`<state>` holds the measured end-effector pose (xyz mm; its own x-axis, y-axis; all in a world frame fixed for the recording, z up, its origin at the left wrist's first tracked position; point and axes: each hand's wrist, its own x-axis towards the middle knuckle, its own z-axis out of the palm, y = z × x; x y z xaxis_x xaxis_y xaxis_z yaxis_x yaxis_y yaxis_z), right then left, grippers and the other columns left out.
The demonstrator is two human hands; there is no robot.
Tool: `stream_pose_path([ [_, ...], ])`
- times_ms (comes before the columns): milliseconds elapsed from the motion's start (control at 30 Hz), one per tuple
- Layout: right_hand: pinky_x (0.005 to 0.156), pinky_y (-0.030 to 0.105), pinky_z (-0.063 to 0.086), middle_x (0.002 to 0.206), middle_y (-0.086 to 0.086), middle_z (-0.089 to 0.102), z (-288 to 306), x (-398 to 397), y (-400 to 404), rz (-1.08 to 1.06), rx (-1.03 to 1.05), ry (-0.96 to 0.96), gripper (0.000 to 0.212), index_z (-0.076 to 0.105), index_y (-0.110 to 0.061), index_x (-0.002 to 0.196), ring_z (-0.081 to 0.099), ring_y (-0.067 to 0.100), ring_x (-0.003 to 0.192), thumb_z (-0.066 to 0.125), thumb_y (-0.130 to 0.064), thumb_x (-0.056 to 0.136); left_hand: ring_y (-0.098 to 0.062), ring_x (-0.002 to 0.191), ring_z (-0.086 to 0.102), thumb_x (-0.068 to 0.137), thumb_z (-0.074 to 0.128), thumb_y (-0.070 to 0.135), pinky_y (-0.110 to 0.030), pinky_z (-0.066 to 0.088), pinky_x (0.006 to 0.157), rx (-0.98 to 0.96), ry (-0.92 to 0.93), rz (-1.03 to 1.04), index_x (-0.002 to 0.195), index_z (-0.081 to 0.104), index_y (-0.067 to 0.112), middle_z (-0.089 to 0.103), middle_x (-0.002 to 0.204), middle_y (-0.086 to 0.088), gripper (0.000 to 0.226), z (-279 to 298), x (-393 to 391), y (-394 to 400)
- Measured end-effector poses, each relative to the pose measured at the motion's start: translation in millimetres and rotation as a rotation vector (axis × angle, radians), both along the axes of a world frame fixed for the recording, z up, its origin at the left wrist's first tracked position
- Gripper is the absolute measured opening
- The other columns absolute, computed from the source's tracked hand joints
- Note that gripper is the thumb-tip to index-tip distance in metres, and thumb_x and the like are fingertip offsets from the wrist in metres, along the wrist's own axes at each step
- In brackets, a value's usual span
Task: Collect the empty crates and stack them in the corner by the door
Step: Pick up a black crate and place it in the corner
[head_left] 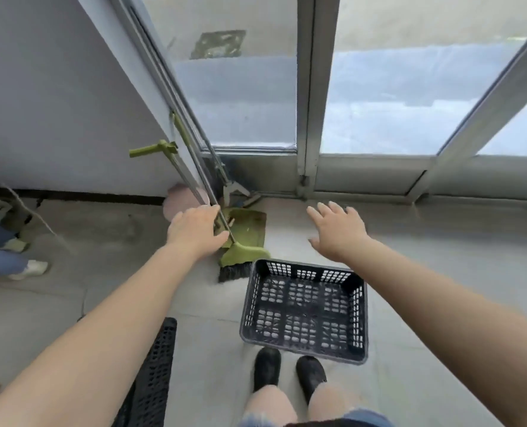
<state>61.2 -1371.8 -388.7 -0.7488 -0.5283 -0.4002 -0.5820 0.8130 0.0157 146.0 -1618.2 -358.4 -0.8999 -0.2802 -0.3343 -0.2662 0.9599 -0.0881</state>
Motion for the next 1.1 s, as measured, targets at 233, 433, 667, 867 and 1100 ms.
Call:
stream_pose_path([
  [233, 0.108, 0.039, 0.03, 0.155, 0.002, 0.029, -91.1, 23.4, 51.8, -0.285, 0.077, -0.16, 0.064, 0.02, -0.019, 0.151, 0.027, 0.022, 0.142, 0.042, -0.045, 0.097, -0.026, 0.132, 0.044, 0.092, 0.051, 0.044, -0.038, 0.039, 0.105, 0.211, -0.149, -0.013, 0.148, 0.036, 0.018, 0.044, 0.149, -0.004, 0.063, -111.1, -21.0, 7.0],
  [433, 0.103, 0.04, 0.036, 0.148, 0.002, 0.039, -205.7, 45.6, 81.1, -0.477, 0.125, -0.371, 0.061, 0.025, -0.02, 0.149, 0.036, 0.024, 0.135, 0.045, -0.042, 0.095, -0.029, 0.133, 0.042, 0.094, 0.048, 0.039, -0.037, 0.038, 0.102, 0.212, -0.378, 0.029, 0.149, 0.033, 0.019, 0.042, 0.149, -0.006, 0.06, -213.2, -11.0, 3.8],
  [667, 0.104, 0.041, 0.035, 0.151, 0.002, 0.035, -344.4, 49.1, 105.8, -0.617, 0.187, -0.459, 0.064, 0.022, -0.019, 0.151, 0.033, 0.025, 0.138, 0.046, -0.041, 0.096, -0.03, 0.129, 0.046, 0.092, 0.05, 0.031, -0.039, 0.042, 0.098, 0.223, -0.494, 0.083, 0.141, 0.042, 0.017, 0.047, 0.145, -0.008, 0.052, -348.2, -12.2, 3.2],
  [867, 0.109, 0.042, 0.033, 0.157, 0.006, 0.025, -452.0, 53.3, 118.4, -0.778, 0.163, -0.478, 0.07, 0.016, -0.014, 0.154, 0.025, 0.028, 0.142, 0.049, -0.036, 0.096, -0.033, 0.117, 0.054, 0.088, 0.055, 0.031, -0.044, 0.047, 0.096, 0.357, -0.517, 0.254, 0.13, 0.048, 0.019, 0.057, 0.132, -0.006, 0.045, -464.7, -1.7, 11.1],
  [1100, 0.111, 0.049, 0.032, 0.156, 0.011, 0.027, -543.8, 53.1, 132.1, -1.09, 0.05, -0.379, 0.083, 0.017, -0.008, 0.152, 0.028, 0.031, 0.141, 0.064, -0.03, 0.087, -0.034, 0.121, 0.053, 0.08, 0.055, 0.046, -0.052, 0.043, 0.101, 0.415, -0.43, 0.53, 0.142, 0.032, 0.023, 0.05, 0.141, -0.006, 0.071, -576.7, 14.7, -10.4],
])
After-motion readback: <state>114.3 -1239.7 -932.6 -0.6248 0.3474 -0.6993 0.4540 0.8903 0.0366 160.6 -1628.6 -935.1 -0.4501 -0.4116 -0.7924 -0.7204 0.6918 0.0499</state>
